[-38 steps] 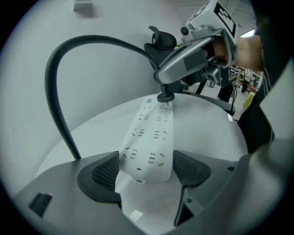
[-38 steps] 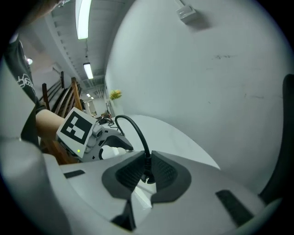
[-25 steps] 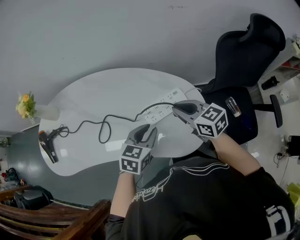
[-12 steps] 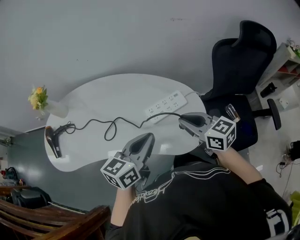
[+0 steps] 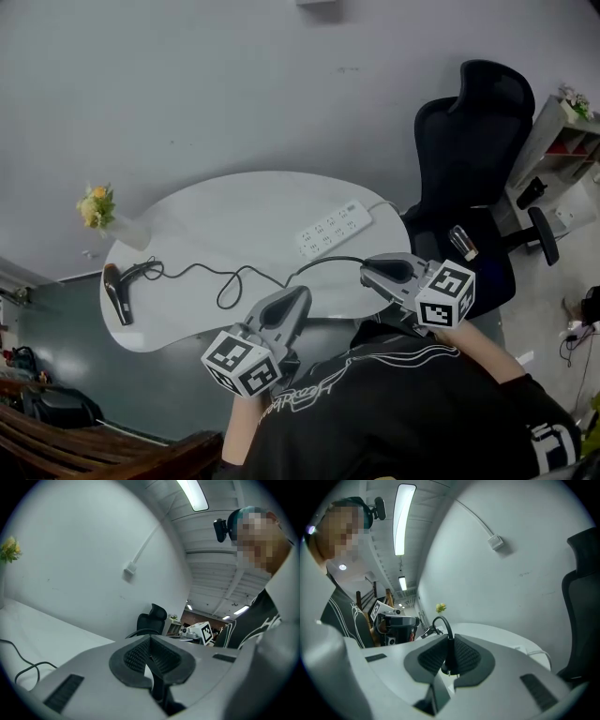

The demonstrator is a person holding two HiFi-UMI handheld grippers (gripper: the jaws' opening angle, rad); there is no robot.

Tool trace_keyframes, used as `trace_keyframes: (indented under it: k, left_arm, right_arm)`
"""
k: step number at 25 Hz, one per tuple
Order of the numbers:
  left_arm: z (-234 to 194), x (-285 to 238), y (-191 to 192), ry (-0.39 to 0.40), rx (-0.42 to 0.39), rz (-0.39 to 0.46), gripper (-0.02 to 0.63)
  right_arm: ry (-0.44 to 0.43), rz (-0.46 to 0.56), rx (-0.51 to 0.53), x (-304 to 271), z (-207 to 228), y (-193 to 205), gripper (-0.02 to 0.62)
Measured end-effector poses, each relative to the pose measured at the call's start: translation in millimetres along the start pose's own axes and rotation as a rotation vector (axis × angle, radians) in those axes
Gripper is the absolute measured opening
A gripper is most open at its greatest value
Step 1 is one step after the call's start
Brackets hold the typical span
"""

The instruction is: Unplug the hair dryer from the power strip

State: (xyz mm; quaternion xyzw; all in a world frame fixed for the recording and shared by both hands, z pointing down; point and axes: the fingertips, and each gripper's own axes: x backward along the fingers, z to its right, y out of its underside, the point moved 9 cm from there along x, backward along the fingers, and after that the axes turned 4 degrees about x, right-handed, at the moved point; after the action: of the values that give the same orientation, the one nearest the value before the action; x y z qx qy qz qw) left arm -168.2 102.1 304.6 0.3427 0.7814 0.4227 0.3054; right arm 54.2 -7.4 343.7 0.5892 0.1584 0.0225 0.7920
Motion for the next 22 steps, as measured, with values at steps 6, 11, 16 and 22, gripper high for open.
trace_keyframes:
  k: [6,11,16,22]
  left_arm:
    - [-1.1,-2.3,0.3,0.007,-0.017,-0.005,0.006]
    - [-6.2,-10.7,-0.1,0.009,-0.02,-0.01,0.006]
    - [-6.5,-14.1,4.4,0.003,-0.026,-0.019,0.006]
    - [-8.8,-14.3,8.7,0.005,-0.01,-0.018,0.006]
  right_arm:
    - [0.039,0.024,-0.016,5.6,0.8,-1.9,0.026]
    - [0.058,0.02,-0.012,6.8,5.3,-3.7,0.026]
    - [0.059,0.02,-0.023,4.7,9.6,0.0,0.026]
    - [0.053,0.02,-0.037,3.0,11.5,3.6,0.026]
